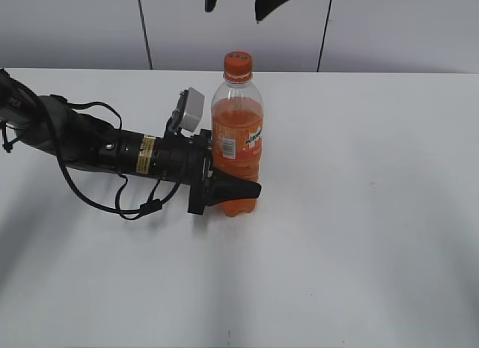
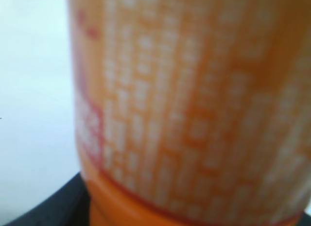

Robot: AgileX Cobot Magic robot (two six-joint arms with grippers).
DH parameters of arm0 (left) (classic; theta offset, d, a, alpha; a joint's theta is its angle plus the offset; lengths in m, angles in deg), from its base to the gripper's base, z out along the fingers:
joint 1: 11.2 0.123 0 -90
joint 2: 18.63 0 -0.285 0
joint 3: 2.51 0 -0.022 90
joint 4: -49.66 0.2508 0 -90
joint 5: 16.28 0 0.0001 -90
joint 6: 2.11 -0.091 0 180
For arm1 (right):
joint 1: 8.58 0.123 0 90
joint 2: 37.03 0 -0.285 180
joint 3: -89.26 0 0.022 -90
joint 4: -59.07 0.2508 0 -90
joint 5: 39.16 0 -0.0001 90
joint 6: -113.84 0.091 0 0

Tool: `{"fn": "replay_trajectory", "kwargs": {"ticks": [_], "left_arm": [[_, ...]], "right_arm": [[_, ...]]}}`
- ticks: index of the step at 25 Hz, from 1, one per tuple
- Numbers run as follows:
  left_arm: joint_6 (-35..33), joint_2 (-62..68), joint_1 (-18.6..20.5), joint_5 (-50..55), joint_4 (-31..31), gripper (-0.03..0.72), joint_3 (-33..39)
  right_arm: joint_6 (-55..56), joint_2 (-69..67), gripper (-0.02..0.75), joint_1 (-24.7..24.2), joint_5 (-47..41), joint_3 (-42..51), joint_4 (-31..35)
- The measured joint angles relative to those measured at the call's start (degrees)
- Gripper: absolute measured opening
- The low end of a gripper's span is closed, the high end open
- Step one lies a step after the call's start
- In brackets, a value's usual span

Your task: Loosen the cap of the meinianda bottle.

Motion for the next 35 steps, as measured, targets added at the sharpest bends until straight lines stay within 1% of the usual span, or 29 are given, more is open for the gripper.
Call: {"fn": "replay_trajectory", "kwargs": {"ticks": [3,10,21,27,35], "left_arm": [[0.0,0.0,0.0,-0.1,0.02,0.41,0.0],[0.05,0.0,0.0,-0.1,0.07,0.41,0.0],[0.05,0.0,0.0,-0.1,0.13,0.41,0.0],[0.05,0.0,0.0,-0.17,0.13,0.41,0.0],[0.05,0.0,0.0,-0.22,0.13,0.41,0.0]], "right_arm": [[2.73,0.0,0.417,0.04,0.0,1.89,-0.99],[6.53,0.0,0.417,0.04,0.0,2.29,-2.42],[7.05,-1.25,0.417,0.04,0.01,2.34,-1.94],[7.16,-1.25,0.417,0.04,-0.03,5.03,-1.94],[7.64,-1.29,0.417,0.04,-0.03,5.25,-1.94]]}}
